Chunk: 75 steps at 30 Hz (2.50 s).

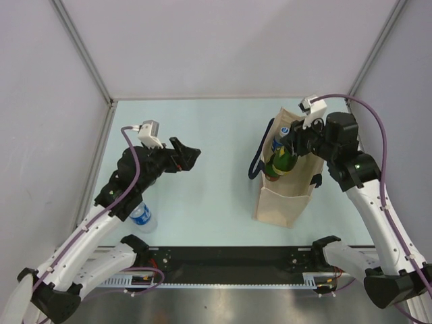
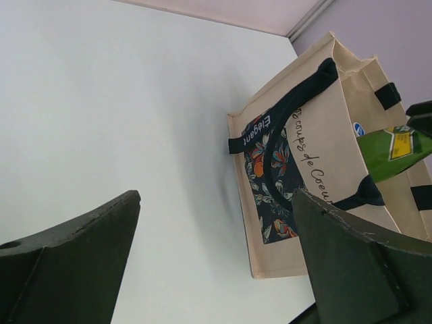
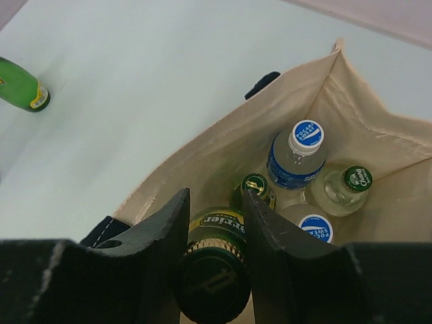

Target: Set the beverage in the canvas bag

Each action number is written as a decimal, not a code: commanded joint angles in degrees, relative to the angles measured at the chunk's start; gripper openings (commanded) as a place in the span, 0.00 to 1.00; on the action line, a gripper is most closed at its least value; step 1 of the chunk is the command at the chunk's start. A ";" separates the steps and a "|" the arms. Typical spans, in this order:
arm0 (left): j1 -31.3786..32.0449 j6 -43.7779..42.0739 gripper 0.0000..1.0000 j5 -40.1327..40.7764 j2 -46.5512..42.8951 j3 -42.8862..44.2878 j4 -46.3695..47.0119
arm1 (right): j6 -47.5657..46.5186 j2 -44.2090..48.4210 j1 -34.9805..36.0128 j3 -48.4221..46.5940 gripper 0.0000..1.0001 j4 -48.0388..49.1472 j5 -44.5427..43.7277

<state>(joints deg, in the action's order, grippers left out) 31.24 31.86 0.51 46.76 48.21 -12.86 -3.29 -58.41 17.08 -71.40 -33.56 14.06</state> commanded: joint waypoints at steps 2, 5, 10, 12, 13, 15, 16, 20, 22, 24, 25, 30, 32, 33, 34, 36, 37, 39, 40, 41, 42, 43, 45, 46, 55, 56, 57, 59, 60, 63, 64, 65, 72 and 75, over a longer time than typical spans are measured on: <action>-0.57 -0.40 1.00 2.47 -2.46 -0.13 -1.28 | 0.92 3.04 0.23 3.19 0.00 15.89 2.45; -0.57 -0.04 1.00 2.91 -3.25 -0.57 -2.08 | 1.27 3.22 0.85 6.44 0.00 18.17 3.25; -0.57 0.57 1.00 3.70 -4.48 -1.53 -2.17 | -0.22 3.74 2.95 11.53 0.00 22.48 3.95; -0.57 0.84 1.00 3.71 -4.66 -1.89 -2.34 | -0.92 3.74 4.53 14.17 0.00 24.50 3.17; -0.57 0.93 1.00 3.71 -4.75 -1.89 -2.43 | -1.71 3.74 5.06 15.14 0.00 25.90 2.99; -0.57 0.93 1.00 3.79 -4.93 -1.97 -2.78 | -2.16 3.66 5.86 17.50 0.00 27.31 2.81; -0.57 0.93 1.00 3.97 -5.28 -2.15 -2.87 | -2.51 3.66 6.21 18.21 0.00 28.71 2.81; -0.66 1.01 1.00 4.41 -5.98 -2.68 -3.22 | -4.00 3.31 7.61 21.64 0.00 31.97 2.72; -0.66 1.10 1.00 4.50 -6.16 -2.77 -3.31 | -4.53 2.96 8.23 23.31 0.00 33.03 2.90; -0.66 1.19 1.00 4.76 -6.51 -3.03 -3.40 | -5.49 2.87 8.49 24.37 0.00 35.49 3.60; -0.66 1.10 1.00 4.85 -6.51 -3.12 -3.48 | -5.85 2.78 8.49 25.77 0.00 36.80 3.95; -0.75 1.28 1.00 4.94 -6.77 -3.47 -3.66 | -7.52 2.78 8.67 29.55 0.02 40.15 5.79; -0.75 1.19 1.00 4.94 -6.77 -3.64 -3.66 | -8.83 2.78 8.67 31.31 0.08 40.94 6.85; -0.83 1.19 1.00 4.94 -6.69 -3.64 -3.57 | -9.36 2.78 8.76 31.75 0.09 41.12 7.03; -0.83 1.19 1.00 4.94 -6.68 -3.56 -3.66 | -9.98 2.69 8.67 32.28 0.12 41.03 7.03; -0.92 1.10 1.00 4.94 -6.60 -3.47 -3.75 | -10.86 2.86 8.76 33.34 0.17 40.68 7.12; -1.01 0.93 1.00 4.94 -6.60 -3.38 -3.75 | -11.47 2.95 8.67 33.69 0.22 40.42 7.20; -1.10 0.84 1.00 4.94 -6.42 -3.29 -3.66 | -11.91 3.21 8.49 34.65 0.27 40.15 7.38; -1.10 0.66 1.00 4.85 -6.25 -3.12 -3.83 | -12.18 3.30 8.41 34.92 0.32 39.72 7.47; -1.10 0.66 1.00 4.93 -6.07 -3.03 -3.75 | -12.35 3.48 8.32 35.18 0.34 39.54 7.64; -1.10 0.75 1.00 4.76 -5.98 -2.94 -3.66 | -12.36 3.66 8.23 35.45 0.36 39.19 7.73; -1.19 0.58 1.00 4.76 -5.63 -2.77 -3.75 | -12.36 4.09 8.14 35.71 0.40 38.58 7.82; -1.19 0.49 1.00 4.76 -5.46 -2.59 -3.75 | -12.62 4.71 7.88 36.06 0.47 37.96 7.99; -1.19 0.31 1.00 4.67 -5.45 -2.42 -3.75 | -12.71 5.41 7.79 36.32 0.50 37.35 8.00; -1.36 -2.32 1.00 5.99 -3.35 1.79 -6.11 | -14.37 10.60 7.09 33.96 0.73 32.17 9.31; -1.36 -2.76 1.00 6.43 -3.08 2.59 -6.73 | -14.38 11.38 7.00 32.21 0.75 31.37 9.23; -1.45 -3.29 1.00 7.21 -2.56 3.38 -7.43 | -14.38 11.74 6.91 30.98 0.75 29.71 9.31; -1.45 -5.13 1.00 8.01 -2.03 6.01 -9.45 | -13.85 12.62 5.95 28.00 0.76 28.21 9.23; -1.45 -5.66 1.00 8.45 -1.33 6.81 -10.16 | -13.76 12.71 5.60 26.93 0.76 26.46 9.31; -1.54 -7.42 1.00 10.64 -0.36 10.23 -13.06 | -12.80 12.80 4.28 22.99 0.78 23.29 8.96; -1.62 -8.29 1.00 11.69 0.25 11.72 -14.37 | -12.88 12.71 3.93 21.84 0.78 22.41 9.48; -1.63 -8.91 1.00 12.40 0.61 12.52 -15.25 | -13.67 12.71 2.97 20.78 0.79 21.27 10.01; -2.15 -11.20 1.00 23.99 1.75 17.27 -22.98 | -23.24 9.82 -0.81 11.02 0.94 7.57 23.71; -3.99 -9.89 1.00 26.29 3.07 18.59 -26.40 | -22.65 7.00 -2.22 7.24 0.99 4.65 27.41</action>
<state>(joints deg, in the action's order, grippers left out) 29.19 22.68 20.05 48.56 63.42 -33.58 -23.38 -48.95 16.43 -59.33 -21.98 33.85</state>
